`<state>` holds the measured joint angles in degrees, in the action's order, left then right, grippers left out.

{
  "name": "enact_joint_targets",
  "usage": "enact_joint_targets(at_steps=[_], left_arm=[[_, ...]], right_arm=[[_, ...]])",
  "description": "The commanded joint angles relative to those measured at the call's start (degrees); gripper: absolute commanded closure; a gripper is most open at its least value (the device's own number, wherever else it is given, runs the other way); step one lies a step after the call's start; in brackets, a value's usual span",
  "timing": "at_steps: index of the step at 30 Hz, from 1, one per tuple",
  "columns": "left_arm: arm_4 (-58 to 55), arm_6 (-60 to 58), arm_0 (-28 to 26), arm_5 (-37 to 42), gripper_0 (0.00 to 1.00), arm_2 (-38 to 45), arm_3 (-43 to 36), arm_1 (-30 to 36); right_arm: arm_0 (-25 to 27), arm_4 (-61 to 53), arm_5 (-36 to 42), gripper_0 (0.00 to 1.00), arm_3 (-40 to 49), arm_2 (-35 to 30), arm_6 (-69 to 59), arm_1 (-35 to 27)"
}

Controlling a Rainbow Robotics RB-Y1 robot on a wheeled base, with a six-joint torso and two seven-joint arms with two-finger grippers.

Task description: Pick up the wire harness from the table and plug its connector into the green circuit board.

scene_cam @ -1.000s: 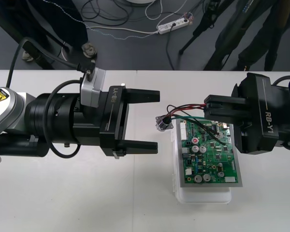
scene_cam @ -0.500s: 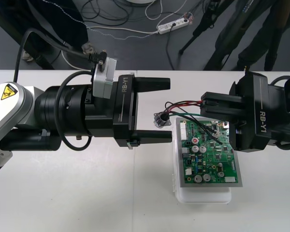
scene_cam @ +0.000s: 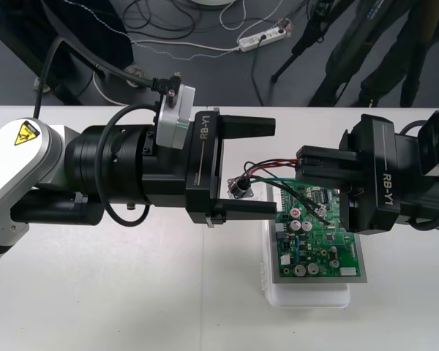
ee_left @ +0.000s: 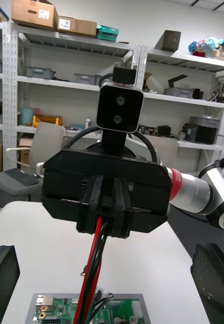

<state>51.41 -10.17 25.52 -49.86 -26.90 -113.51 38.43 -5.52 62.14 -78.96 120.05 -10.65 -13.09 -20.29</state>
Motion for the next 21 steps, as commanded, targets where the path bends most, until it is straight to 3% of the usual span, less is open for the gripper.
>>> enact_joint_targets(at_steps=[1,21], left_arm=[[0.01,3.14,2.69,2.57,0.00,-2.01,-1.63,0.85],[1.24,4.20,3.48,2.57,0.00,-3.33,-1.54,1.20]], right_arm=[[0.77,0.09,0.56,1.00,2.20,1.24,3.60,0.86],[0.95,0.00,1.17,1.00,2.20,2.39,4.92,0.86]])
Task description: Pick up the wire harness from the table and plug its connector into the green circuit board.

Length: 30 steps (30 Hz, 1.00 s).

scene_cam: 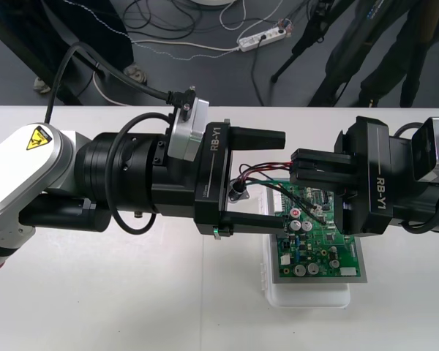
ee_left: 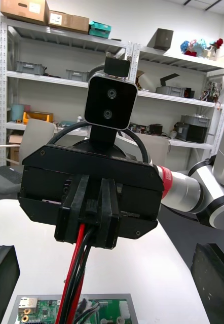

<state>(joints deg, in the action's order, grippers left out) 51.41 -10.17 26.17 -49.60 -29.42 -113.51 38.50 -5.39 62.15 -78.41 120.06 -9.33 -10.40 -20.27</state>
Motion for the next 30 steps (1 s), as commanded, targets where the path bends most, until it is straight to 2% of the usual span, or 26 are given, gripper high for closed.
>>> enact_joint_targets(at_steps=[1,11,30], left_arm=[[1.76,4.46,2.83,2.31,0.00,-0.82,-1.45,1.14],[2.47,9.12,3.53,2.66,0.00,-0.11,-1.54,1.05],[2.11,9.47,4.41,2.75,0.00,-0.11,-1.45,1.05]], right_arm=[[0.82,-0.10,0.54,1.00,2.20,1.07,2.22,0.85],[0.91,-0.36,0.45,1.00,2.20,1.07,1.70,0.85],[1.00,-0.89,0.36,1.00,2.20,0.99,2.31,0.85]])
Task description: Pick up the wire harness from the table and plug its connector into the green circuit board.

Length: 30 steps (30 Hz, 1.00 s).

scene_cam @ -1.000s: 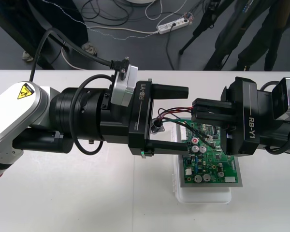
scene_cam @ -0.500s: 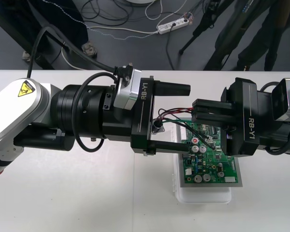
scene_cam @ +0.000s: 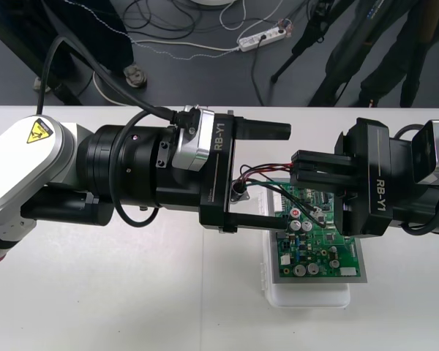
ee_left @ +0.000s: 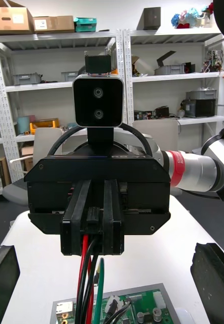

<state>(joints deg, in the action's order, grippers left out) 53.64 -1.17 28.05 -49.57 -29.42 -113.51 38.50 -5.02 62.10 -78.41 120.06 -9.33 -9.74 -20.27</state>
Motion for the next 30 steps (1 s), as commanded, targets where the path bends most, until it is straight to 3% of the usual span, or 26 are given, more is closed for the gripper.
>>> enact_joint_targets(at_steps=[1,14,20,30], left_arm=[[-0.02,0.47,2.53,2.73,0.00,-0.12,-1.45,1.05],[-0.02,0.38,2.53,2.73,0.00,-0.64,-1.19,1.14],[0.07,0.29,2.53,2.73,0.11,-0.73,-1.10,1.14],[-0.02,-0.06,2.62,2.73,0.12,-0.82,-0.66,0.88]], right_arm=[[0.62,-0.84,0.36,1.00,2.20,0.98,1.66,0.85],[0.62,-1.10,-0.17,1.00,2.29,1.07,1.66,0.85],[0.62,-1.28,-0.34,1.00,2.20,1.07,1.66,0.85],[0.62,-1.45,-0.52,1.00,2.29,1.07,1.66,0.85]])
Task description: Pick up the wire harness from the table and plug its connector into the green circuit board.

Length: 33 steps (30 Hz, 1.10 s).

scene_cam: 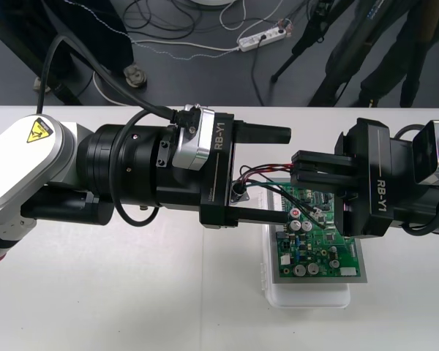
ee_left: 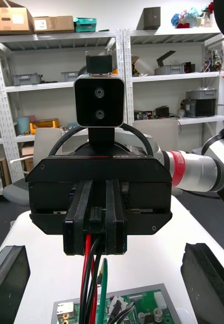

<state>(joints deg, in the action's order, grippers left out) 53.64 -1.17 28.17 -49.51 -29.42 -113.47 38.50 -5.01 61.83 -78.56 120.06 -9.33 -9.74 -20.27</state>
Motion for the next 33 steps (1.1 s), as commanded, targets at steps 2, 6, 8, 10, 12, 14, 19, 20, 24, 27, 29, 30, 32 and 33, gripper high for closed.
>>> enact_joint_targets(at_steps=[2,6,8,10,12,14,19,20,24,27,29,30,32,33], left_arm=[[-0.02,-0.15,2.50,2.67,0.12,-0.82,-0.70,0.79],[0.07,-0.23,2.59,2.67,0.12,-0.82,-0.70,0.79],[-0.02,-0.32,2.59,2.67,0.12,-0.82,-0.70,0.79],[-0.02,-0.32,2.59,2.67,0.17,-0.73,-0.70,0.79],[-0.11,-0.32,2.59,2.67,0.25,-0.73,-0.70,0.79],[-0.02,-0.32,2.59,2.67,0.65,-0.82,-0.70,0.79],[-0.02,-0.32,2.59,2.67,1.00,-0.73,-0.70,0.79],[-0.02,-0.32,2.59,2.67,1.00,-0.82,-0.70,0.79],[-0.11,-0.32,2.59,2.67,1.00,-0.82,-0.70,0.70],[-0.11,-0.32,2.59,2.67,1.00,-0.73,-0.70,0.53],[-0.11,-0.32,2.59,2.67,1.00,-0.73,-0.70,0.35],[-0.20,-0.32,2.59,2.67,1.00,-0.73,-0.70,0.26],[-0.11,-0.32,2.59,2.67,1.00,-0.73,-0.70,0.09],[-0.11,-0.32,2.59,2.76,1.00,-0.73,-0.70,0.00]], right_arm=[[0.62,-1.18,-0.37,1.00,2.29,0.98,1.66,0.85],[0.71,-1.27,-0.37,1.00,2.20,1.07,1.66,0.85],[0.62,-1.27,-0.37,1.00,2.29,1.07,1.66,0.85],[0.71,-1.27,-0.37,1.00,2.20,0.98,1.74,0.85],[0.62,-1.36,-0.37,1.00,2.20,0.98,1.66,0.85],[0.62,-1.36,-0.37,1.00,2.29,1.07,1.66,0.85],[0.62,-1.45,-0.37,1.00,2.29,1.07,1.66,0.85],[0.62,-1.45,-0.46,1.00,2.20,0.98,1.66,0.85],[0.62,-1.45,-0.37,1.00,2.20,0.98,1.66,0.85],[0.71,-1.45,-0.37,1.00,2.20,0.98,1.66,0.85],[0.62,-1.54,-0.46,1.00,2.29,0.98,1.66,0.85],[0.62,-1.54,-0.37,1.00,2.29,1.07,1.66,0.85],[0.62,-1.62,-0.46,1.00,2.20,0.98,1.66,0.85],[0.62,-1.71,-0.55,1.00,2.20,1.07,1.66,0.85]])
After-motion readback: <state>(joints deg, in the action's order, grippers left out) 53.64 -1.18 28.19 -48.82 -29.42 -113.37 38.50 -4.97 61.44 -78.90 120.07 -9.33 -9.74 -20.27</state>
